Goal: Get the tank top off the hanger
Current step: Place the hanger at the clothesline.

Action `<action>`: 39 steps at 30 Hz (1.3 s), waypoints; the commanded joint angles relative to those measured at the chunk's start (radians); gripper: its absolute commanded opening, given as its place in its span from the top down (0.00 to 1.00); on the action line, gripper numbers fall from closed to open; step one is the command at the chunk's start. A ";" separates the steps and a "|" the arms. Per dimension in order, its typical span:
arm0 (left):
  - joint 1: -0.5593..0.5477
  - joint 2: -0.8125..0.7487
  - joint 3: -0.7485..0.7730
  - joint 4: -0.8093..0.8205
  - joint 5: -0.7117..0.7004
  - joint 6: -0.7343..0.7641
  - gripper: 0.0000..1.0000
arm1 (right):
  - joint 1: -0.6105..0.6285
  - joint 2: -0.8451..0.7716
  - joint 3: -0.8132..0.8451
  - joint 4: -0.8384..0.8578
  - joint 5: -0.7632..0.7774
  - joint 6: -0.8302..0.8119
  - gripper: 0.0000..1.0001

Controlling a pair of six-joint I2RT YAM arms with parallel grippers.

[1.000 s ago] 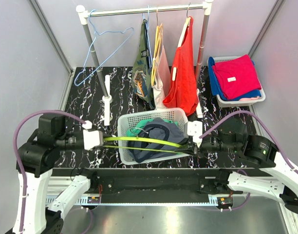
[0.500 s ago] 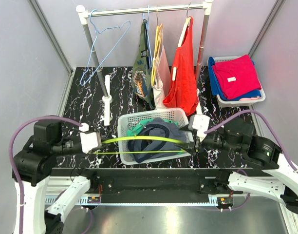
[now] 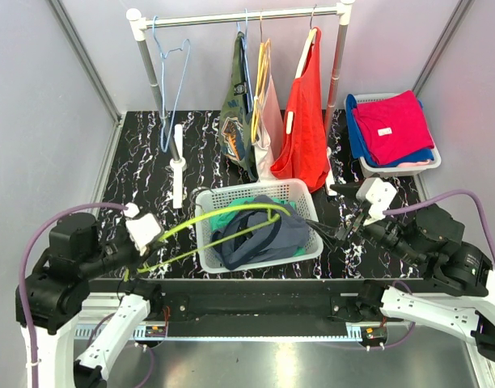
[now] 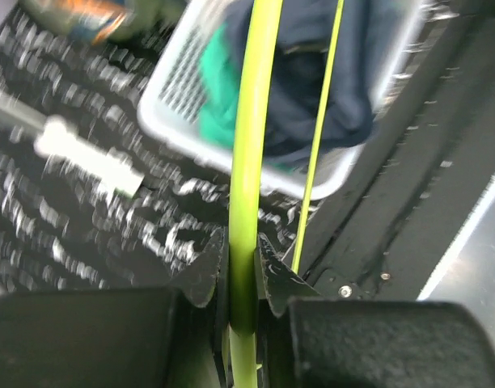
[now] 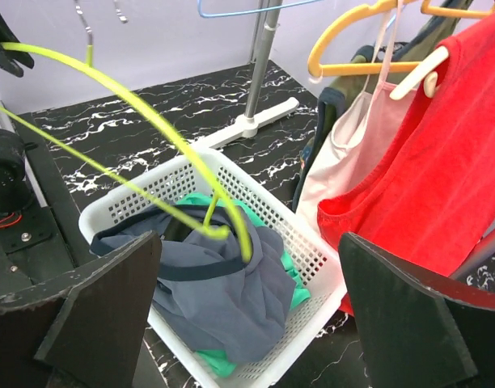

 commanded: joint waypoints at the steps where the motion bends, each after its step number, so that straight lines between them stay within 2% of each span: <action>1: -0.001 0.007 -0.008 0.133 -0.216 -0.138 1.00 | -0.001 -0.020 -0.015 0.036 0.056 0.038 0.00; 9: -0.001 0.045 0.022 0.270 -0.418 -0.275 1.00 | 0.000 -0.023 -0.027 0.031 0.053 0.053 0.00; 17: -0.001 0.096 0.081 0.295 -0.509 -0.379 1.00 | 0.000 -0.012 -0.042 0.028 0.064 0.058 0.00; 25: -0.001 0.062 0.098 0.319 -0.454 -0.396 1.00 | -0.001 0.003 -0.041 0.030 0.061 0.068 0.00; 39: -0.001 0.033 0.105 0.272 -0.514 -0.393 1.00 | -0.001 0.019 -0.027 0.028 0.058 0.076 0.00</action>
